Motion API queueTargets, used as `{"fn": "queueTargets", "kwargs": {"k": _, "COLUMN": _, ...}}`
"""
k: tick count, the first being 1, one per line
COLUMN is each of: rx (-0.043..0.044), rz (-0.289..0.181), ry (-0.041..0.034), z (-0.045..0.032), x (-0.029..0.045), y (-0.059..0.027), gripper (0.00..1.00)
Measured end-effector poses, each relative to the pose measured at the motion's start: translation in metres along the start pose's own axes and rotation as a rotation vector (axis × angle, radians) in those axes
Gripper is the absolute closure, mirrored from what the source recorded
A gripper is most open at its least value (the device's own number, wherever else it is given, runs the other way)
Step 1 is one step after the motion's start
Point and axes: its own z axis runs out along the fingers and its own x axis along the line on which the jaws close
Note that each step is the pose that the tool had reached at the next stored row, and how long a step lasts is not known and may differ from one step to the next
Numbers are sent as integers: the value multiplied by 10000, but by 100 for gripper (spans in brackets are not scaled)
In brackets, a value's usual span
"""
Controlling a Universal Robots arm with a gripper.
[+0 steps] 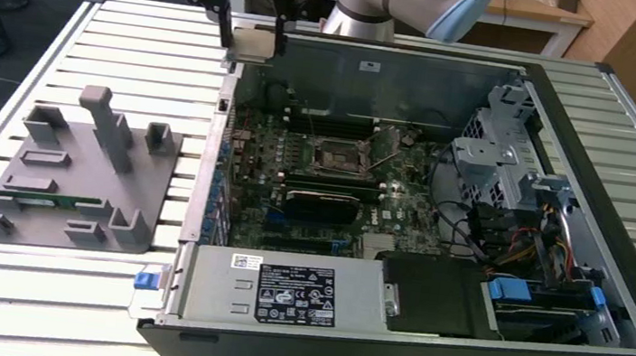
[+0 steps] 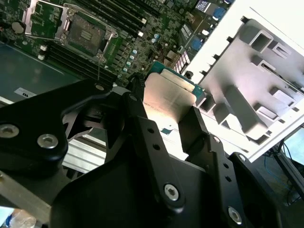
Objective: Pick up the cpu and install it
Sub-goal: 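Pick up the cpu and move it towards the insertion slot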
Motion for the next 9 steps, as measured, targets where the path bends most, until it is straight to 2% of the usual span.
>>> {"fn": "queueTargets", "kwargs": {"k": 9, "rx": 0, "rz": 0, "ry": 0, "z": 9, "x": -248, "y": 3, "gripper": 47}}
